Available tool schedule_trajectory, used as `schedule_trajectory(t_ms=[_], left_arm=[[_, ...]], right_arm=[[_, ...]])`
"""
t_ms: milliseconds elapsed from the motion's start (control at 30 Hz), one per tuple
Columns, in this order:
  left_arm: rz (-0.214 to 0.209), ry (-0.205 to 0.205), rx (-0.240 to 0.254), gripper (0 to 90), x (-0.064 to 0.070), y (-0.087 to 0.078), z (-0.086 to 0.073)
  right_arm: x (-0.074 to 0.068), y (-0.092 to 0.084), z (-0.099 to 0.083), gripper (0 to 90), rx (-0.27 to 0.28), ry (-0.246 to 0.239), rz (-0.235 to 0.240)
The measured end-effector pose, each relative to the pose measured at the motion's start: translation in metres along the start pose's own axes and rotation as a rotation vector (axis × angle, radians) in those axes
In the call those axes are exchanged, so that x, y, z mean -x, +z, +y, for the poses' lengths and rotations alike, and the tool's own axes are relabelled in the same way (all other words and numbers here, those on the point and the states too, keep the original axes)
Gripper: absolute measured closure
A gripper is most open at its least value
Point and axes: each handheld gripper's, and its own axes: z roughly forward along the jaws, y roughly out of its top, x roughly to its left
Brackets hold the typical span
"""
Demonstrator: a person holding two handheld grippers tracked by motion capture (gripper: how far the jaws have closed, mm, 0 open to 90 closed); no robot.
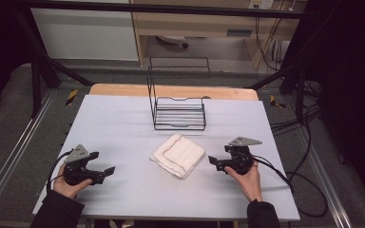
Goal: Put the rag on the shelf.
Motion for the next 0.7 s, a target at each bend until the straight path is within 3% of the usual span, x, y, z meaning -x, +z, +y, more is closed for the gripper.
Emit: schedule_trajectory(t_ms=[200, 567, 700], left_arm=[[0.003, -0.001, -0.002, 6.6, 0.000, 0.000, 0.000], [0.004, -0.002, -0.006, 7.0, 0.000, 0.001, -0.001], [0.002, -0.002, -0.004, 7.1, 0.000, 0.001, -0.001]], right_arm=[[-0.004, 0.021, 0.011, 37.5, -0.021, -0.022, 0.023], [-0.007, 0.057, 0.022, 58.7, -0.054, -0.011, 0.052], [-0.004, 0.062, 0.020, 63.2, -0.096, -0.013, 0.032]])
